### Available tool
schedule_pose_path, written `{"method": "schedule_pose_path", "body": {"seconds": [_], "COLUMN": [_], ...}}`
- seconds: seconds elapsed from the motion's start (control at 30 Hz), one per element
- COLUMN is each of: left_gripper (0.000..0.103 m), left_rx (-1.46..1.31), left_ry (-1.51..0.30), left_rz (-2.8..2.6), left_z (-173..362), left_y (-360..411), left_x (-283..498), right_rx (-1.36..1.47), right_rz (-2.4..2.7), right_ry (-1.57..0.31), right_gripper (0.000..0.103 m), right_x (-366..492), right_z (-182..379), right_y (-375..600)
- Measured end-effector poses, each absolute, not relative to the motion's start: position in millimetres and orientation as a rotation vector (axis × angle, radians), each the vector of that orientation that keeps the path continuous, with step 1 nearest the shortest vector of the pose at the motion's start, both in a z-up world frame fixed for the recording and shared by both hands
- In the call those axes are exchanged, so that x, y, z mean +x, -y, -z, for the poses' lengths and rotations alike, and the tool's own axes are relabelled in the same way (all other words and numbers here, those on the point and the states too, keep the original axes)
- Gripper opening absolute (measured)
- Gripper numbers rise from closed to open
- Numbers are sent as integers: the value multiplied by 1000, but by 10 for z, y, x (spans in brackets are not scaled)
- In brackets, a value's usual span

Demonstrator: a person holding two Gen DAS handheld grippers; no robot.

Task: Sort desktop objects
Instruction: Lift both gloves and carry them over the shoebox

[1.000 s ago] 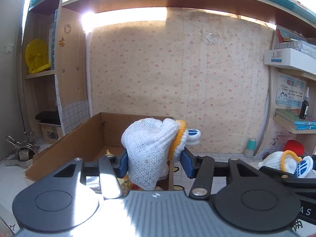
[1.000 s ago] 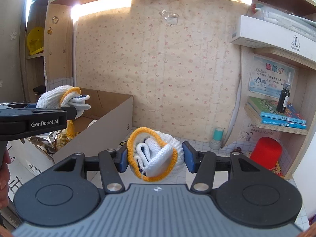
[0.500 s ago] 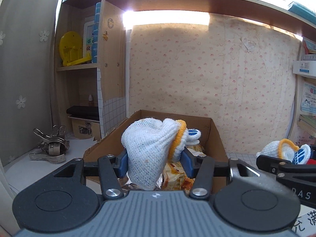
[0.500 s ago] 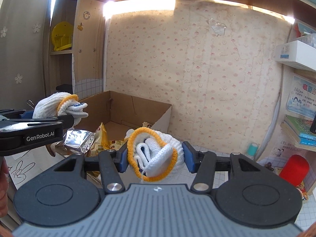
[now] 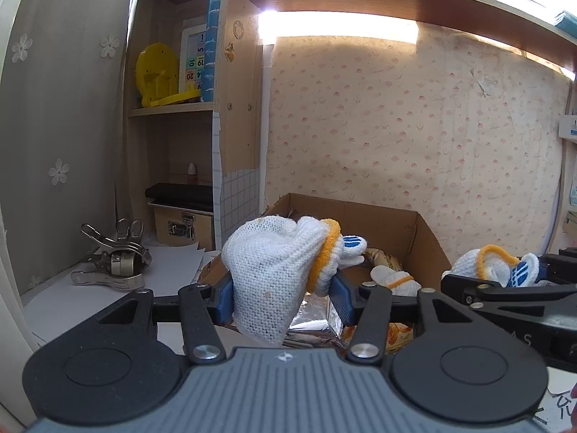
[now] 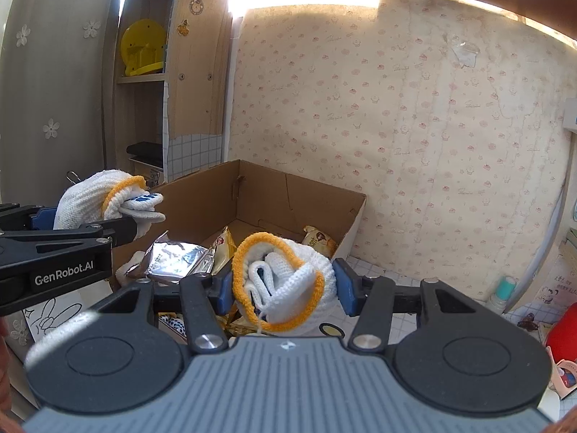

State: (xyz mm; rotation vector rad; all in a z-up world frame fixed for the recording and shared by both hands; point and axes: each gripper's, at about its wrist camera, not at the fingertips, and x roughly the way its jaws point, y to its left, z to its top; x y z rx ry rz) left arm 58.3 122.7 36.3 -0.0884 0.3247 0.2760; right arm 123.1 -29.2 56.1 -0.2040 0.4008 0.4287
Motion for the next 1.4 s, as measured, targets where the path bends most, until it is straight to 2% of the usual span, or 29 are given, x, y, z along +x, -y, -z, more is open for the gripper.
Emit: {"method": "schedule_pose_path", "body": {"seconds": [1.4], "left_gripper": [55], "left_rx": [-91], "left_ry": [-362], "left_rz": [-325], "left_z": [-241], "left_y": [-1411], "left_x": [786], "right_rx": [-234], "right_rz": [-491], "right_ry": [-447], "right_gripper": [53], "right_x": [1787], "right_z": [-461], "right_y": [-195]}}
